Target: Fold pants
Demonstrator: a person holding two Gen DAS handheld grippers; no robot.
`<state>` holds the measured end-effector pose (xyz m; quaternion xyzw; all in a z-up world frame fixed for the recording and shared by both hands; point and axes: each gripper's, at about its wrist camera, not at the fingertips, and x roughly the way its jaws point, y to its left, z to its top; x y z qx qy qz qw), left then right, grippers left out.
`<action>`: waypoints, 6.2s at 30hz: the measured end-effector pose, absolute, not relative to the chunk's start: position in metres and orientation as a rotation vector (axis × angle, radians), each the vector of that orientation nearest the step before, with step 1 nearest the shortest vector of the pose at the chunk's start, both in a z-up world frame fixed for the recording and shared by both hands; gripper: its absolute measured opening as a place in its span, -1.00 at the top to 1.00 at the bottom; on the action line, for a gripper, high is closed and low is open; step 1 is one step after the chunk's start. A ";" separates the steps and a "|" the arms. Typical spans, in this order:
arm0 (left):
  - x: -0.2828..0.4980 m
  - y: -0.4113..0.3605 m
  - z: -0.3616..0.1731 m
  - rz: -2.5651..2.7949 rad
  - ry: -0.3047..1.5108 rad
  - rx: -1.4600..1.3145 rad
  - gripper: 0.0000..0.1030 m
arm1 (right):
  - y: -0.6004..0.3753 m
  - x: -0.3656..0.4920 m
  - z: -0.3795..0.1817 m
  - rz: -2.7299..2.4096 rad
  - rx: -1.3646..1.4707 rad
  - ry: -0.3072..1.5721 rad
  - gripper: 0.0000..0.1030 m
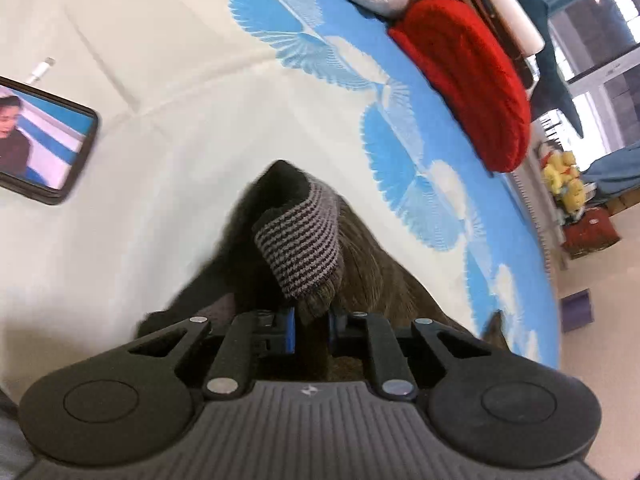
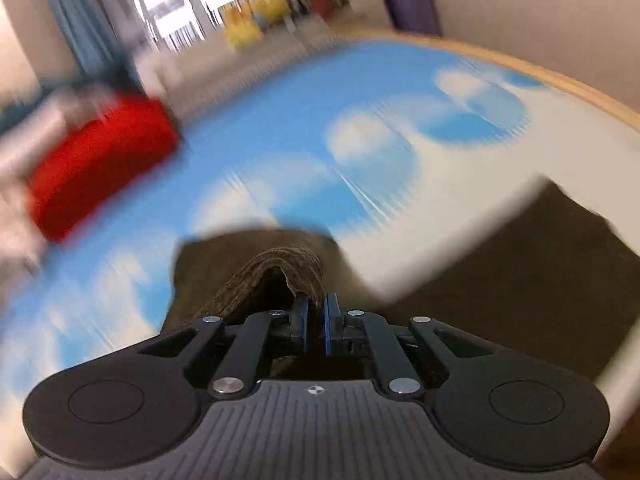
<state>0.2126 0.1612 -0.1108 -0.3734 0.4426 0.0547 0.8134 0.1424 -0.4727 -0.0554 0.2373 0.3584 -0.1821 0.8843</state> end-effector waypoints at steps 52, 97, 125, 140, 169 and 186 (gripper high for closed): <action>0.211 0.160 -0.101 0.197 1.051 -0.736 0.76 | -0.739 0.002 -0.149 -0.746 1.024 0.501 0.87; 0.181 0.141 -0.108 0.113 1.056 -0.585 0.10 | -0.580 -0.002 -0.066 -0.119 0.883 0.542 -0.29; 0.194 0.136 -0.122 0.074 1.039 -0.564 0.57 | -0.355 0.084 -0.180 0.138 1.019 0.983 0.47; 0.147 0.135 -0.115 0.062 1.010 -0.480 0.77 | -0.367 0.065 -0.175 0.217 0.884 1.004 0.82; 0.157 0.062 -0.121 -0.011 0.925 -0.180 -0.44 | -0.336 0.054 -0.141 0.058 0.115 0.875 0.25; 0.157 0.050 -0.126 -0.008 0.900 -0.121 -0.68 | -0.373 0.042 -0.154 -0.342 0.065 0.789 0.25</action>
